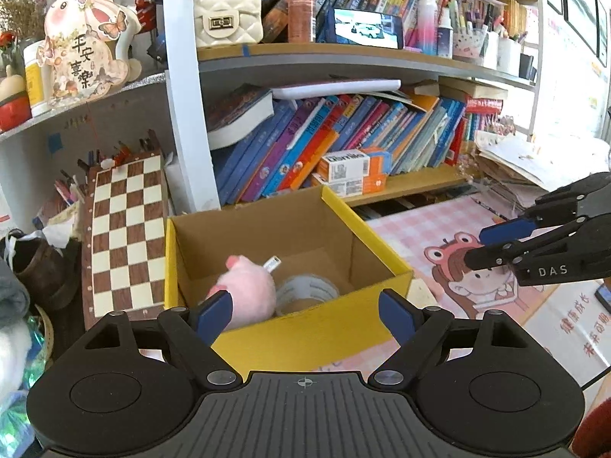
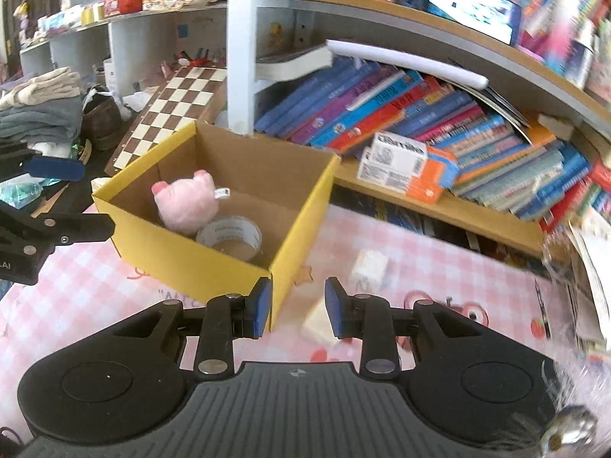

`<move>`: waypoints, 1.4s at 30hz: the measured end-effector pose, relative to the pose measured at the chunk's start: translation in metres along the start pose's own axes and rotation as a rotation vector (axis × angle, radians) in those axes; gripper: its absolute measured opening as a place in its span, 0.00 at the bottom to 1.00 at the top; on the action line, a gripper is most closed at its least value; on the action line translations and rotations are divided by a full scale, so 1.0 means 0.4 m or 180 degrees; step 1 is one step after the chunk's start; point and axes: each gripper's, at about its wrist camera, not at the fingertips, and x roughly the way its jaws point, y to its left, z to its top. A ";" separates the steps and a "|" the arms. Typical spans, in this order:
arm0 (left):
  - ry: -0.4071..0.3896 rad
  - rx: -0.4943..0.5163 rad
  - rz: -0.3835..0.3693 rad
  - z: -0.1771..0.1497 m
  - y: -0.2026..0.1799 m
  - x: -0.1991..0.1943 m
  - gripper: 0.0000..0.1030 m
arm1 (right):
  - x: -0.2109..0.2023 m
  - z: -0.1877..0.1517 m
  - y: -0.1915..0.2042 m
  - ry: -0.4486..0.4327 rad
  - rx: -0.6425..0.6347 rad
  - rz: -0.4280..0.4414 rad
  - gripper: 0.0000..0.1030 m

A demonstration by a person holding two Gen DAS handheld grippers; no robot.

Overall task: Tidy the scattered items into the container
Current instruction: 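Raise both open tools up out of the yellow box, then move the left tool toward the white sponge while the right tool approaches the grey toy truck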

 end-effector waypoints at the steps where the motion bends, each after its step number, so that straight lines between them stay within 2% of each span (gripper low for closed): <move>1: 0.0011 0.0002 -0.0003 -0.003 -0.005 -0.003 0.84 | -0.004 -0.008 -0.004 0.0004 0.0039 -0.0008 0.28; 8: 0.0025 -0.0014 -0.0004 -0.017 -0.049 -0.018 0.84 | -0.027 -0.060 -0.029 0.0043 0.0300 -0.0053 0.31; 12: 0.0002 -0.0115 0.0009 -0.021 -0.068 -0.025 0.91 | -0.043 -0.082 -0.037 0.0032 0.0400 -0.0091 0.38; 22: 0.0093 -0.0118 -0.0019 -0.032 -0.118 -0.027 0.92 | -0.074 -0.145 -0.051 0.0073 0.0508 -0.0142 0.42; 28: 0.0160 -0.0077 -0.0047 -0.039 -0.156 -0.022 0.92 | -0.084 -0.181 -0.066 0.0121 0.0537 -0.0200 0.47; 31: 0.0209 -0.0068 -0.0068 -0.044 -0.175 -0.017 0.92 | -0.087 -0.194 -0.077 0.0136 0.0571 -0.0229 0.52; 33: 0.0249 -0.0078 -0.0106 -0.047 -0.187 -0.012 0.92 | -0.090 -0.201 -0.084 0.0135 0.0588 -0.0246 0.59; 42: 0.0413 -0.0013 -0.0139 -0.053 -0.237 0.016 0.92 | -0.094 -0.231 -0.114 0.0137 0.0611 -0.0298 0.72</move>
